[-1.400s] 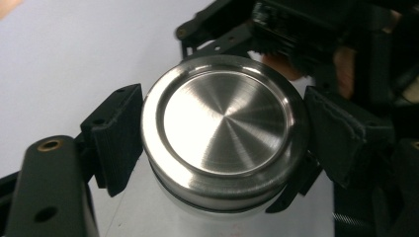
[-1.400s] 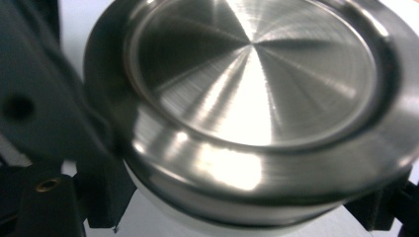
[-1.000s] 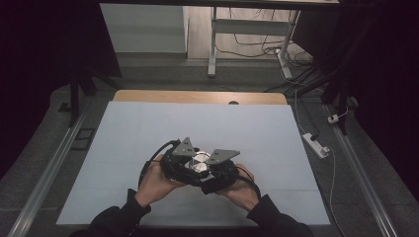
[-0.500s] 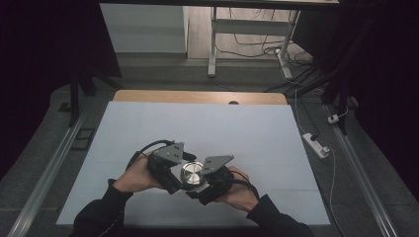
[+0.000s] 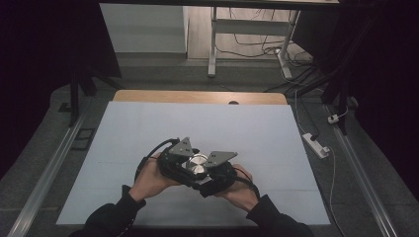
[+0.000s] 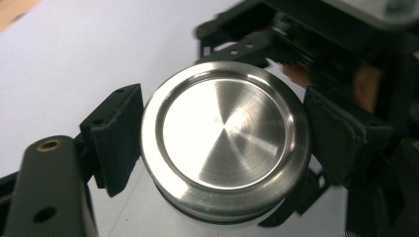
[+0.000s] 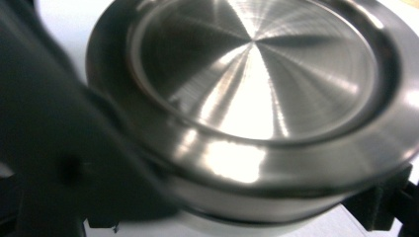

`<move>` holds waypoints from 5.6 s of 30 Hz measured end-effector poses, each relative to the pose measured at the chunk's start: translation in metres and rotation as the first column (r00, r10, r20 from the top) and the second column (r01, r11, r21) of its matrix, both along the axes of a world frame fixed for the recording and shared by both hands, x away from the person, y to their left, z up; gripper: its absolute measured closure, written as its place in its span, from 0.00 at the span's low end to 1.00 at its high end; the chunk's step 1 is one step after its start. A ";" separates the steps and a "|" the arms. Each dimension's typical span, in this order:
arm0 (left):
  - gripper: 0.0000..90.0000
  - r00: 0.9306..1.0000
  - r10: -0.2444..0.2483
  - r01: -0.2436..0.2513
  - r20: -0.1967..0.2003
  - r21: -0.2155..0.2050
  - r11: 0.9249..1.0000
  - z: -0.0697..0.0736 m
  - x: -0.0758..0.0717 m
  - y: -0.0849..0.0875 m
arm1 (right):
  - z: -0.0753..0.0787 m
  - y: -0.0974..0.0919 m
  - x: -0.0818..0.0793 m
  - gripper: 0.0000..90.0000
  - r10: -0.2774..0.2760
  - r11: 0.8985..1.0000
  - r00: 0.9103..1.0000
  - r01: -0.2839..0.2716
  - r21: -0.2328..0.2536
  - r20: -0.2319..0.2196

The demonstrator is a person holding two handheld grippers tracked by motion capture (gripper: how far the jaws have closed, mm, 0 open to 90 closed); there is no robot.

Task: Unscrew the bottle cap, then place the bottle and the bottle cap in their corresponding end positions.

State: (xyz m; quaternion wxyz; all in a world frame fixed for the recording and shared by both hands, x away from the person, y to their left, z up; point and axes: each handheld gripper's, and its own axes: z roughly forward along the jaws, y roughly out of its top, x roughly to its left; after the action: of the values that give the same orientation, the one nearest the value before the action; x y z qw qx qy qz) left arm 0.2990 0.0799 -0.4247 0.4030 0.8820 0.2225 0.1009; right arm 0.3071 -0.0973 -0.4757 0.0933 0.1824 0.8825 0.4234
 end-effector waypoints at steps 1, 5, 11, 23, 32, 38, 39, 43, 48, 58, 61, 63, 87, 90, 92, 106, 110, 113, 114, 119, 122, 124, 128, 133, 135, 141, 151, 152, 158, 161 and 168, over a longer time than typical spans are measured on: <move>0.22 1.000 0.028 -0.028 0.003 0.002 1.000 -0.001 -0.001 -0.003 | 0.000 0.000 0.000 0.17 -0.023 1.000 1.000 0.023 -0.007 0.002; 0.22 0.998 0.057 -0.058 0.020 0.008 0.998 -0.002 -0.002 -0.008 | -0.002 -0.001 0.003 0.17 -0.055 0.998 0.998 0.056 -0.015 0.007; 0.09 0.994 -0.104 0.103 -0.025 -0.031 0.994 0.011 0.002 0.009 | 0.003 -0.003 0.001 0.17 -0.004 1.000 1.000 0.003 0.012 0.011; 0.20 0.932 -0.363 0.364 -0.019 0.042 0.931 0.002 0.003 0.025 | 0.004 0.006 -0.012 0.17 0.181 0.983 0.983 -0.181 0.011 0.011; 0.21 0.982 -0.187 0.188 -0.034 0.008 0.982 -0.001 0.007 0.014 | 0.003 0.003 -0.006 0.17 0.065 0.998 0.998 -0.065 0.010 0.002; 0.21 1.000 -0.024 0.024 -0.018 0.010 1.000 -0.001 0.003 0.001 | 0.003 -0.001 0.000 0.17 -0.023 1.000 1.000 0.023 0.008 0.006; 0.21 1.000 -0.008 0.008 -0.009 0.014 1.000 0.000 0.002 -0.001 | 0.003 -0.002 0.001 0.17 -0.025 1.000 1.000 0.025 0.003 0.008; 0.21 1.000 0.026 -0.026 -0.003 -0.002 1.000 0.004 0.000 -0.001 | 0.003 -0.002 0.001 0.17 -0.047 0.999 0.999 0.047 0.005 0.005; 0.21 0.999 0.040 -0.040 0.001 -0.026 0.999 0.007 -0.001 0.001 | 0.002 -0.002 0.002 0.17 -0.048 0.999 0.999 0.048 0.006 0.002; 0.21 0.999 0.053 -0.053 0.000 -0.026 0.998 0.013 -0.002 0.008 | 0.002 -0.005 0.005 0.17 -0.054 0.998 0.998 0.054 0.017 0.008; 0.21 0.999 0.054 -0.054 -0.005 -0.032 0.998 0.014 -0.002 0.012 | 0.003 -0.007 0.006 0.17 -0.060 0.998 0.998 0.060 0.017 0.006; 0.21 0.999 0.051 -0.051 -0.005 -0.033 0.998 0.015 -0.003 0.013 | 0.003 -0.008 0.008 0.17 -0.064 0.998 0.998 0.064 0.020 0.009; 0.21 0.999 0.044 -0.044 -0.023 -0.033 0.998 0.008 -0.013 0.029 | 0.004 -0.024 0.029 0.17 -0.141 0.990 0.990 0.141 0.022 0.011; 0.21 0.999 0.038 -0.039 -0.025 -0.029 0.999 0.006 -0.013 0.030 | 0.005 -0.025 0.031 0.17 -0.146 0.989 0.989 0.145 0.023 0.012; 0.21 0.999 0.038 -0.038 -0.027 -0.033 0.999 0.004 -0.014 0.030 | 0.005 -0.025 0.033 0.17 -0.148 0.989 0.989 0.148 0.024 0.012; 0.21 1.000 0.011 -0.012 -0.028 -0.030 0.999 -0.008 -0.019 0.027 | 0.005 -0.020 0.046 0.17 -0.157 0.987 0.988 0.157 0.023 0.011; 0.21 1.000 0.005 -0.006 -0.030 -0.024 1.000 -0.013 -0.020 0.026 | 0.005 -0.017 0.050 0.17 -0.158 0.987 0.987 0.157 0.025 0.014; 0.21 0.999 0.002 -0.002 -0.033 -0.020 1.000 -0.017 -0.021 0.025 | 0.005 -0.015 0.054 0.17 -0.161 0.987 0.987 0.160 0.027 0.014; 0.21 0.999 -0.004 0.003 -0.033 -0.018 1.000 -0.019 -0.021 0.025 | 0.005 -0.015 0.055 0.17 -0.161 0.987 0.987 0.161 0.027 0.014; 0.21 0.999 -0.012 0.012 -0.035 -0.011 1.000 -0.024 -0.022 0.023 | 0.004 -0.013 0.059 0.17 -0.168 0.985 0.986 0.168 0.026 0.016; 0.21 0.999 -0.021 0.020 -0.036 -0.006 1.000 -0.030 -0.022 0.020 | 0.003 -0.011 0.065 0.17 -0.177 0.984 0.984 0.176 0.026 0.016; 0.21 0.999 -0.025 0.025 -0.035 -0.004 1.000 -0.032 -0.022 0.019 | 0.002 -0.010 0.068 0.17 -0.180 0.983 0.984 0.179 0.025 0.017; 0.21 0.999 -0.032 0.033 -0.040 0.005 0.999 -0.041 -0.021 0.015 | 0.001 -0.007 0.073 0.17 -0.184 0.983 0.983 0.183 0.023 0.019; 0.21 0.999 -0.034 0.035 -0.037 0.008 0.999 -0.047 -0.021 0.013 | 0.000 -0.005 0.080 0.17 -0.191 0.981 0.981 0.191 0.024 0.018; 0.21 0.999 -0.035 0.035 -0.036 0.011 0.999 -0.051 -0.020 0.011 | -0.001 -0.004 0.083 0.17 -0.195 0.981 0.981 0.194 0.024 0.020; 0.21 0.999 -0.031 0.032 -0.029 0.040 0.999 -0.065 -0.017 0.005 | -0.004 0.000 0.092 0.17 -0.205 0.979 0.978 0.204 0.016 0.026; 0.21 0.999 -0.024 0.026 -0.033 0.058 0.998 -0.079 -0.009 -0.002 | -0.010 0.004 0.107 0.17 -0.228 0.974 0.973 0.228 0.006 0.030; 0.21 0.999 -0.022 0.024 -0.031 0.059 0.998 -0.081 -0.008 -0.003 | -0.010 0.004 0.108 0.17 -0.229 0.973 0.973 0.229 0.004 0.030; 0.21 1.000 -0.009 0.011 -0.025 0.066 0.998 -0.089 -0.002 -0.008 | -0.014 0.007 0.118 0.17 -0.249 0.969 0.968 0.249 0.002 0.032; 0.21 1.000 -0.003 0.005 -0.028 0.068 0.998 -0.092 0.000 -0.009 | -0.016 0.008 0.122 0.17 -0.257 0.966 0.966 0.257 -0.001 0.031; 0.21 0.999 0.007 -0.003 -0.036 0.086 0.996 -0.101 0.007 -0.012 | -0.022 0.012 0.127 0.17 -0.262 0.965 0.964 0.263 -0.007 0.035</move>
State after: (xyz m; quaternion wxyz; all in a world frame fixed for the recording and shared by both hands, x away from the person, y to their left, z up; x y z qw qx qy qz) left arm 0.3060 0.0678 -0.5252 0.3604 0.8996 0.2275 0.0952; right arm 0.4336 -0.0849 -0.4975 0.1643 0.2900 0.8512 0.4053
